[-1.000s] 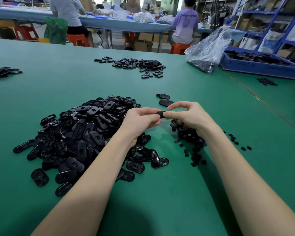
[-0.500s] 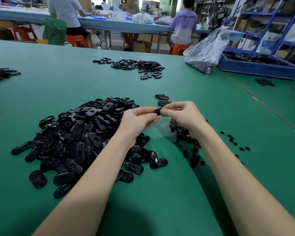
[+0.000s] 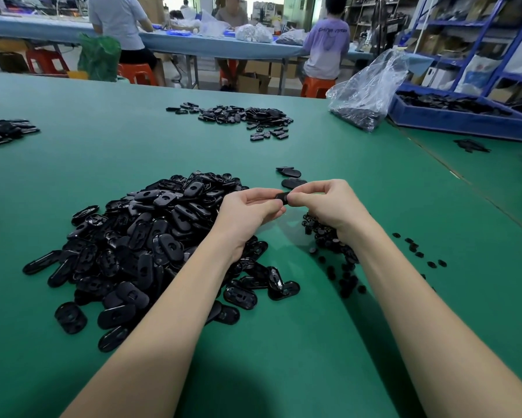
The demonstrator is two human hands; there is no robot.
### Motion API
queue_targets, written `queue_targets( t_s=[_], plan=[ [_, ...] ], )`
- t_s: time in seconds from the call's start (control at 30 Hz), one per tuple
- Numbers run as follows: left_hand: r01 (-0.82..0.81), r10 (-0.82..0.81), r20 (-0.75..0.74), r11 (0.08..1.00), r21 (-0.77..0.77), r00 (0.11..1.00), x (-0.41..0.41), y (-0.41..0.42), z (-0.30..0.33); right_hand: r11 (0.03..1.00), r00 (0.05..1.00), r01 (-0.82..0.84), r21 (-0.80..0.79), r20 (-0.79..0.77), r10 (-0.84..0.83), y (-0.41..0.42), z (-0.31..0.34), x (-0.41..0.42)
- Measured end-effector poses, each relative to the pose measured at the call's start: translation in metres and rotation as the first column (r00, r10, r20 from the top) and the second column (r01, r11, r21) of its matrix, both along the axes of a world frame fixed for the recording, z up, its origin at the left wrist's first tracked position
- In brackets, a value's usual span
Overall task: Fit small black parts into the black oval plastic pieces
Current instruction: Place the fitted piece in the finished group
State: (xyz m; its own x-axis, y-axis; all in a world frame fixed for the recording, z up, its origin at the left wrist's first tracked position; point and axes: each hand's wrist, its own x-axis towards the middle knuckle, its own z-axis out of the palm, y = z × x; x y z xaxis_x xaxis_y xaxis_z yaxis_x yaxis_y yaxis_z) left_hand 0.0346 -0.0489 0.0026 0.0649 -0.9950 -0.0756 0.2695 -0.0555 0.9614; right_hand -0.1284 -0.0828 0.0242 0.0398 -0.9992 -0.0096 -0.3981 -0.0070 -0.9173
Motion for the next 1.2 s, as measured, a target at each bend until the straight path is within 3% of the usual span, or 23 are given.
queue_targets(
  t_s=[0.23, 0.47, 0.73, 0.9, 1.0, 1.07, 1.2],
  plan=[
    [-0.003, 0.011, -0.159, 0.999, 0.05, 0.987, 0.004, -0.003, 0.002, 0.991, 0.999, 0.004, -0.131, -0.039, -0.009, 0.006, 0.002, 0.009],
    [-0.025, 0.026, -0.119, 1.0, 0.012, 0.993, 0.005, -0.002, 0.004, 0.998, 0.99, 0.055, 0.012, 0.129, -0.056, 0.009, 0.001, 0.017],
    [0.027, -0.025, -0.09, 0.999, 0.018, 0.996, 0.012, 0.0, 0.008, 0.997, 0.999, 0.03, -0.067, 0.022, -0.028, 0.01, 0.006, 0.015],
    [0.101, -0.098, -0.128, 0.995, 0.019, 0.987, 0.014, 0.001, 0.01, 0.985, 0.995, -0.027, 0.169, 0.102, 0.009, 0.006, 0.009, 0.001],
    [0.122, -0.117, -0.145, 0.992, 0.026, 0.982, 0.014, 0.002, 0.01, 0.944, 0.951, -0.141, 0.299, 0.306, 0.045, 0.002, 0.005, 0.0],
    [0.121, -0.116, -0.154, 0.992, 0.025, 0.981, 0.014, 0.002, 0.011, 0.93, 0.934, -0.164, 0.33, 0.356, 0.038, -0.001, 0.004, 0.0],
    [0.09, -0.087, -0.115, 0.996, 0.023, 0.99, 0.013, 0.001, 0.012, 0.938, 0.949, -0.162, 0.305, 0.308, 0.063, -0.001, 0.003, 0.002]
  ],
)
